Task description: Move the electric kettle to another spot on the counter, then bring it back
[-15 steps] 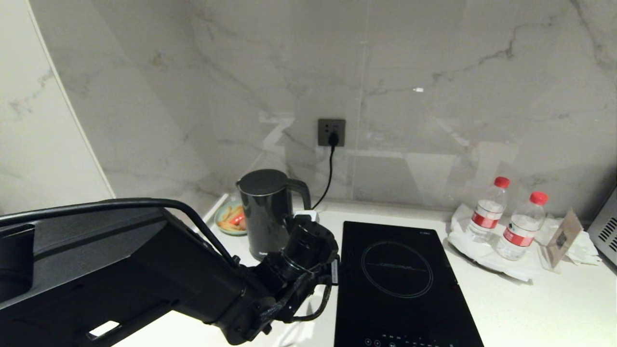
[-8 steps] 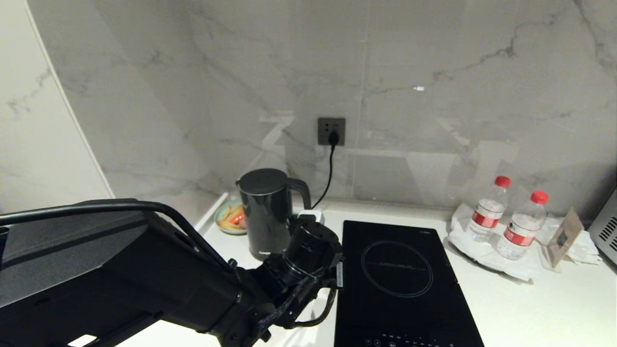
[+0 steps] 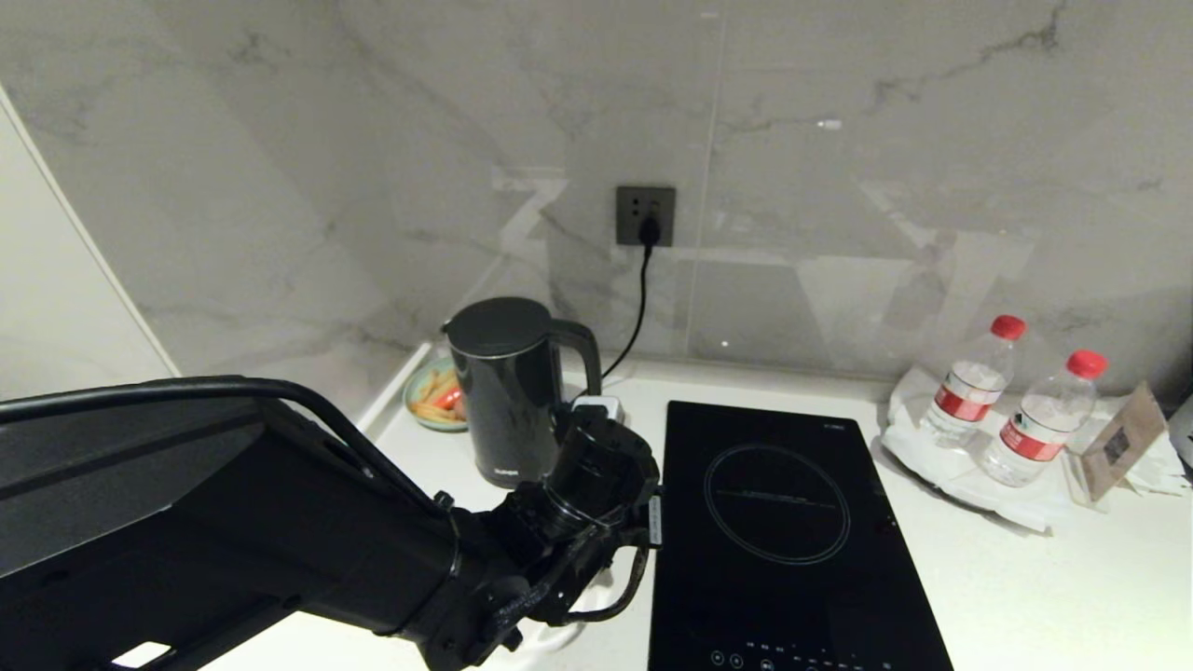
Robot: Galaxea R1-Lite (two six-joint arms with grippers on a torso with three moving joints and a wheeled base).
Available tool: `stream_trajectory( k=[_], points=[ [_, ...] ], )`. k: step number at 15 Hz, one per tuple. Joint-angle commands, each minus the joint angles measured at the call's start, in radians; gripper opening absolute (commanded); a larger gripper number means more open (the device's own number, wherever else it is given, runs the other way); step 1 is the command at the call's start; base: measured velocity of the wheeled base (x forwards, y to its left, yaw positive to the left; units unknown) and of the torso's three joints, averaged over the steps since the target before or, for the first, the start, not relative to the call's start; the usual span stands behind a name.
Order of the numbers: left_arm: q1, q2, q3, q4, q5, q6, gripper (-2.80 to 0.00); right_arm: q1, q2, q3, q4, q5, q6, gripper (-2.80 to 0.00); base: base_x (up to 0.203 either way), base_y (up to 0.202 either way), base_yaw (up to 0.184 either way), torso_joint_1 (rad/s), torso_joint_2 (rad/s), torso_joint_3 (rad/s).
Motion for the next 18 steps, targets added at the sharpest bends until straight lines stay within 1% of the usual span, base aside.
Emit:
stream_trajectory(
  k=[1,4,7,10,11,13,18],
  points=[
    [-0.002,0.001,0.001,-0.007,0.003,-0.001,-2.80,0.000,0.002,0.000,0.000,-0.001,0.000,-2.80,0.000,0.000,0.000,0.007,0.00,-0.193],
    [0.001,0.001,0.010,-0.013,0.004,0.002,-2.80,0.000,0.000,0.000,0.000,0.000,0.000,-2.80,0.000,0.000,0.000,0.004,0.00,-0.090],
    [-0.010,-0.001,0.009,-0.013,0.007,0.008,-2.80,0.000,0.000,0.000,0.000,0.000,0.000,-2.80,0.000,0.000,0.000,0.000,0.00,0.000],
    [-0.023,0.006,-0.024,-0.004,0.011,0.019,-2.80,0.000,0.001,0.000,0.000,0.000,0.000,-2.80,0.000,0.000,0.000,0.000,0.00,0.000],
    [-0.034,-0.004,-0.022,-0.001,0.017,0.019,-2.80,0.000,0.002,0.000,0.000,0.000,0.000,-2.80,0.000,0.000,0.000,0.000,0.00,0.000],
    [-0.040,-0.016,-0.004,-0.002,0.056,0.025,-2.80,0.000,0.000,0.000,0.000,0.000,0.000,-2.80,0.000,0.000,0.000,0.000,0.00,0.000],
    [-0.040,-0.012,-0.028,-0.002,0.058,0.025,-2.80,0.000,0.000,0.000,0.000,0.000,0.000,-2.80,0.000,0.000,0.000,0.000,0.00,0.000]
  ],
)
